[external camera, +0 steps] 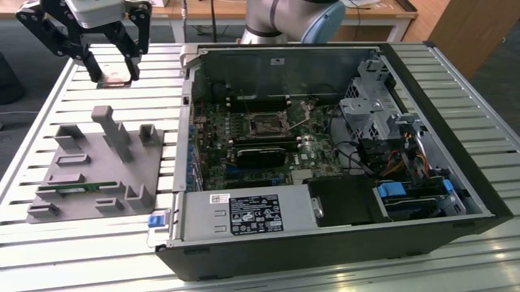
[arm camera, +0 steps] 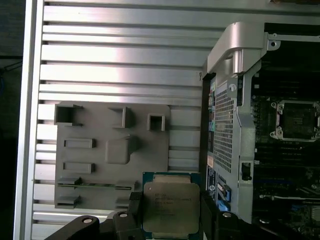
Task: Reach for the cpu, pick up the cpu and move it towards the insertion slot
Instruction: 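Pick up the cpu and move it towards the insertion slot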
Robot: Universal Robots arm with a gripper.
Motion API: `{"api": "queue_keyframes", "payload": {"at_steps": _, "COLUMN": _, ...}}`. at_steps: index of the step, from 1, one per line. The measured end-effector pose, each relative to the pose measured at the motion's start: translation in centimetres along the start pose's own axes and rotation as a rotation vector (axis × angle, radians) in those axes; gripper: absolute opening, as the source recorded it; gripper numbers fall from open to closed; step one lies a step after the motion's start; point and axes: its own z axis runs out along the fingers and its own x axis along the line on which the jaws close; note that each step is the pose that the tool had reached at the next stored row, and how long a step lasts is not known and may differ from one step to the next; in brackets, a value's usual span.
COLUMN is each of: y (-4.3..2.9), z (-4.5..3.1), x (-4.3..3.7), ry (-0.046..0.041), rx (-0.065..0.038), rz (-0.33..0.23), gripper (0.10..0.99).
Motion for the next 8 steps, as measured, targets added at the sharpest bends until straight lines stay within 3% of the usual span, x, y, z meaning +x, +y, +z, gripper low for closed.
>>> {"api": "queue_keyframes", "payload": {"at_steps": 8, "y": -0.02, "z": -0.01, "x": -0.76, "ry": 0.0, "rx": 0.0, "rz": 0.0, "gripper": 0.545}}
